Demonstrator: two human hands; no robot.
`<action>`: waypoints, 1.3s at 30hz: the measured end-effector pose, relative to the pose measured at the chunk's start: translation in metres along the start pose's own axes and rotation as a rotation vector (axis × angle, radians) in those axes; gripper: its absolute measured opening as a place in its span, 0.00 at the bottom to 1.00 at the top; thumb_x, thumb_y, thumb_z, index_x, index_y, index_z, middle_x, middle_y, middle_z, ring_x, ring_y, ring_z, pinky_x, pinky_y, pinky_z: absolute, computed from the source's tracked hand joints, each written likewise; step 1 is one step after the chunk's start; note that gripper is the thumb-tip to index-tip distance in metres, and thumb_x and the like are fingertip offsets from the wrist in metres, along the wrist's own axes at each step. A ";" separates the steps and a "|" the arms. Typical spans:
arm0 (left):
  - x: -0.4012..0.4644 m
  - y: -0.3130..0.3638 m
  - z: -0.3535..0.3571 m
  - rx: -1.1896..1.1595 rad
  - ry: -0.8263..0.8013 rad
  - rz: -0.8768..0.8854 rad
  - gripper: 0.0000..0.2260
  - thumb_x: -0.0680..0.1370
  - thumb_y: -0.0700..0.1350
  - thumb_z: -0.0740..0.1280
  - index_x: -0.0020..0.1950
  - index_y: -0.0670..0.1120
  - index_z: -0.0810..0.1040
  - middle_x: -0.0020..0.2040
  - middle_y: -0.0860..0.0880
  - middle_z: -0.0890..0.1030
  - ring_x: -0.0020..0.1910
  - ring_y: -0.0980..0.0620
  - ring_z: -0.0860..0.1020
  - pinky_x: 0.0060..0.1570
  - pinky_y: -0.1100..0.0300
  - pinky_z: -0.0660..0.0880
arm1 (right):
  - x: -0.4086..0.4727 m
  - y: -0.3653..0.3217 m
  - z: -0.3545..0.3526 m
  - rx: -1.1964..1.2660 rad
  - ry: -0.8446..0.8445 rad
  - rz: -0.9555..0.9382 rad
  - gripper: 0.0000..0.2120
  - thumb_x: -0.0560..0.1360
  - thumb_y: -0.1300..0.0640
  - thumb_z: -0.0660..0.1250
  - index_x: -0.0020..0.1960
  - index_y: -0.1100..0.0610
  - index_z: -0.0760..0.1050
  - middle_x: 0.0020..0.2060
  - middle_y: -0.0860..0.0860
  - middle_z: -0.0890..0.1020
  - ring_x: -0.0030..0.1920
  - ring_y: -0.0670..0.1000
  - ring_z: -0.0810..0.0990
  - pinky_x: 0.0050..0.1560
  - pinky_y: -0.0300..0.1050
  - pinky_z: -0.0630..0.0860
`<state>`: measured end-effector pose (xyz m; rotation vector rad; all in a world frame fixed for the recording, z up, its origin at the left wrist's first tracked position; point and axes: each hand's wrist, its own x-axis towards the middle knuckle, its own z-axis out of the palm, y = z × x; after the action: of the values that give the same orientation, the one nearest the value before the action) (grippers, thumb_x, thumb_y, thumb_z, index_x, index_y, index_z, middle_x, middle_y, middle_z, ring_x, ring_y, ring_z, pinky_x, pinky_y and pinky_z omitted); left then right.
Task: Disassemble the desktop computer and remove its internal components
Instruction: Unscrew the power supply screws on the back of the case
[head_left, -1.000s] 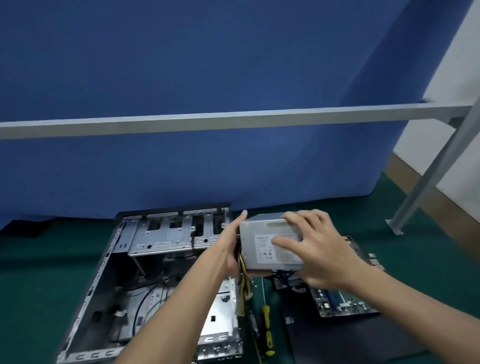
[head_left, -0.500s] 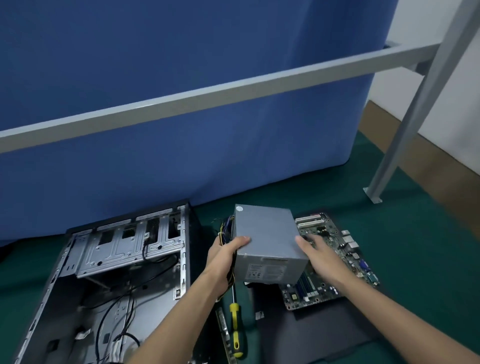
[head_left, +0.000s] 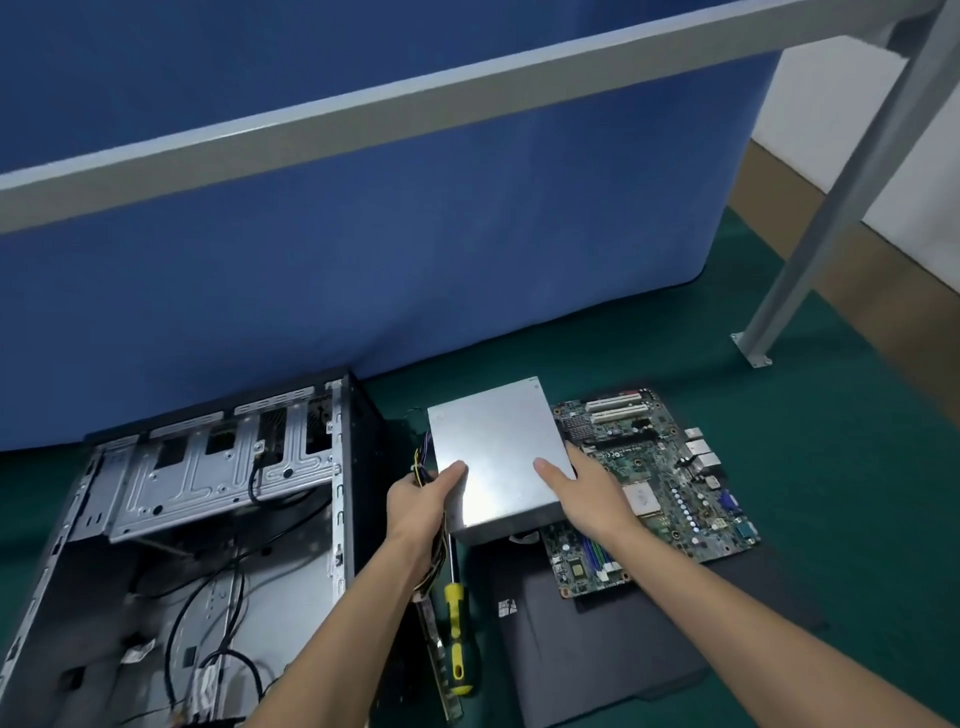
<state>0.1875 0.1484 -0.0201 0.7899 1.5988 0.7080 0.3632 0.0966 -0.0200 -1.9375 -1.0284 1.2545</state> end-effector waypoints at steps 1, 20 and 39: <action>0.004 0.001 0.000 0.009 0.032 0.001 0.14 0.72 0.47 0.73 0.48 0.38 0.77 0.41 0.44 0.80 0.39 0.49 0.78 0.38 0.59 0.72 | 0.001 -0.002 0.001 -0.054 -0.011 -0.002 0.29 0.78 0.43 0.59 0.75 0.53 0.59 0.71 0.48 0.69 0.69 0.53 0.68 0.69 0.52 0.65; 0.016 0.000 -0.006 0.402 0.161 0.080 0.36 0.75 0.63 0.62 0.75 0.44 0.55 0.71 0.43 0.67 0.67 0.41 0.67 0.61 0.49 0.67 | 0.006 -0.014 0.027 -0.412 -0.028 0.115 0.33 0.79 0.36 0.46 0.75 0.56 0.49 0.56 0.57 0.78 0.52 0.59 0.79 0.49 0.52 0.74; -0.008 -0.018 -0.026 1.231 0.269 0.226 0.16 0.78 0.35 0.55 0.66 0.36 0.63 0.64 0.40 0.70 0.59 0.46 0.75 0.51 0.60 0.74 | -0.016 -0.007 0.056 -0.367 -0.011 -0.034 0.26 0.77 0.40 0.59 0.63 0.60 0.71 0.57 0.55 0.79 0.55 0.56 0.78 0.54 0.50 0.76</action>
<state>0.1612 0.1305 -0.0253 1.8223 2.1768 -0.1339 0.3052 0.0905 -0.0275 -2.1722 -1.3688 1.1179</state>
